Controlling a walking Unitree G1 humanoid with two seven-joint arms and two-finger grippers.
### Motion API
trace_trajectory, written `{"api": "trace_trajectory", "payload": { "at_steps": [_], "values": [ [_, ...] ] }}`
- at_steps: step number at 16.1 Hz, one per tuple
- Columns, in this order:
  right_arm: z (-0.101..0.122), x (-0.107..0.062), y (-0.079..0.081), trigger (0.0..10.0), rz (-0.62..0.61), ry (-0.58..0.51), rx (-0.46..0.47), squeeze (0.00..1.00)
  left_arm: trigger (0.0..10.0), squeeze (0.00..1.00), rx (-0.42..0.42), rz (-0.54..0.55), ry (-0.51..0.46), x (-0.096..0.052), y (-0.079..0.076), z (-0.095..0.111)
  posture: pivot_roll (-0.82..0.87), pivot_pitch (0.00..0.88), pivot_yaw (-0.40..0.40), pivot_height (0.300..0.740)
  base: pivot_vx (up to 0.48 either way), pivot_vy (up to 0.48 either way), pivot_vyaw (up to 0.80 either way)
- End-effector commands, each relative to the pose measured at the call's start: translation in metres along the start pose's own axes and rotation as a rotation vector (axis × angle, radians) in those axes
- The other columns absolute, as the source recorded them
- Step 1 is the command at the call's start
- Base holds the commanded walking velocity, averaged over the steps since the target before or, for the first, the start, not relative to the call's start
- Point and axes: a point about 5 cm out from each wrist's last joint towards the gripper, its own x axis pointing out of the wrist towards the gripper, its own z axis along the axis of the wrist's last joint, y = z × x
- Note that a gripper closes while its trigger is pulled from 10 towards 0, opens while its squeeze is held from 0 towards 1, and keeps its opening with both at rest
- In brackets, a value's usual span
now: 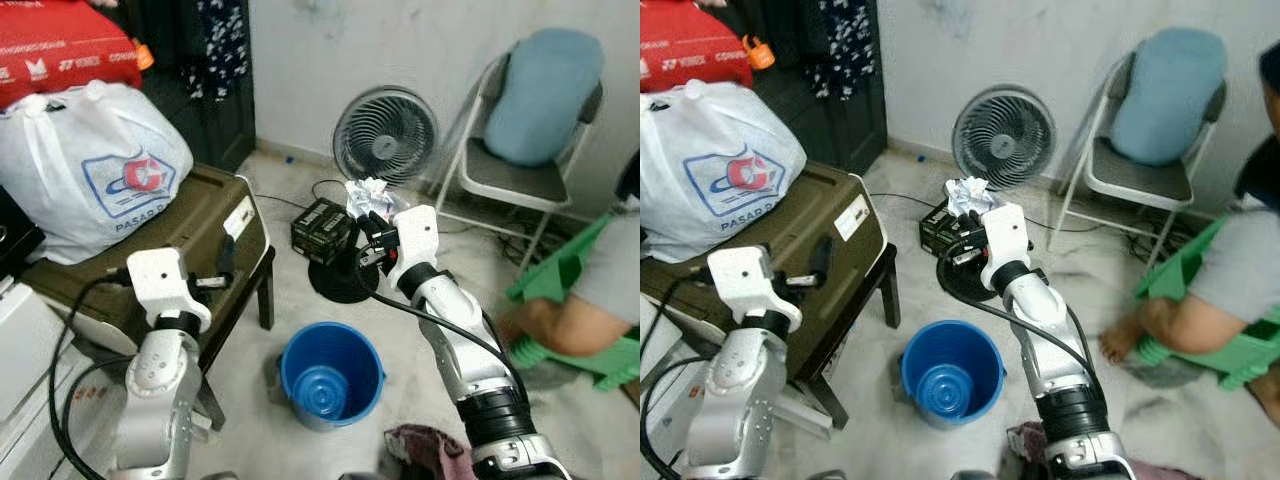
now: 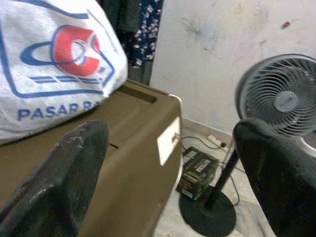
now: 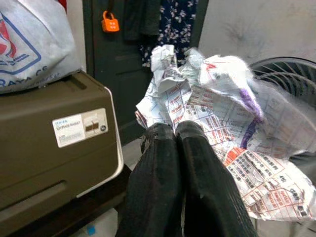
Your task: Clean up the room
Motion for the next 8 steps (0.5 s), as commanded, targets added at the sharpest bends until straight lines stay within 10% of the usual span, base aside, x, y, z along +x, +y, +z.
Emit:
{"api": "trace_trajectory", "payload": {
  "at_steps": [1,8],
  "values": [
    [0.0010,0.0008,-0.0023,10.0,-0.009,0.000,-0.002,0.00,10.0,0.00,-0.003,-0.013,-0.012,0.0002,-0.0022,0.0024,-0.03,0.000,-0.054,0.740,0.405,0.000,0.00],
    [0.0002,0.0016,-0.0020,10.0,-0.009,0.006,-0.027,0.00,10.0,0.00,0.001,-0.006,-0.009,0.0009,-0.0018,0.0023,-0.03,0.000,-0.055,0.740,0.335,0.000,0.00]
  ]
}}
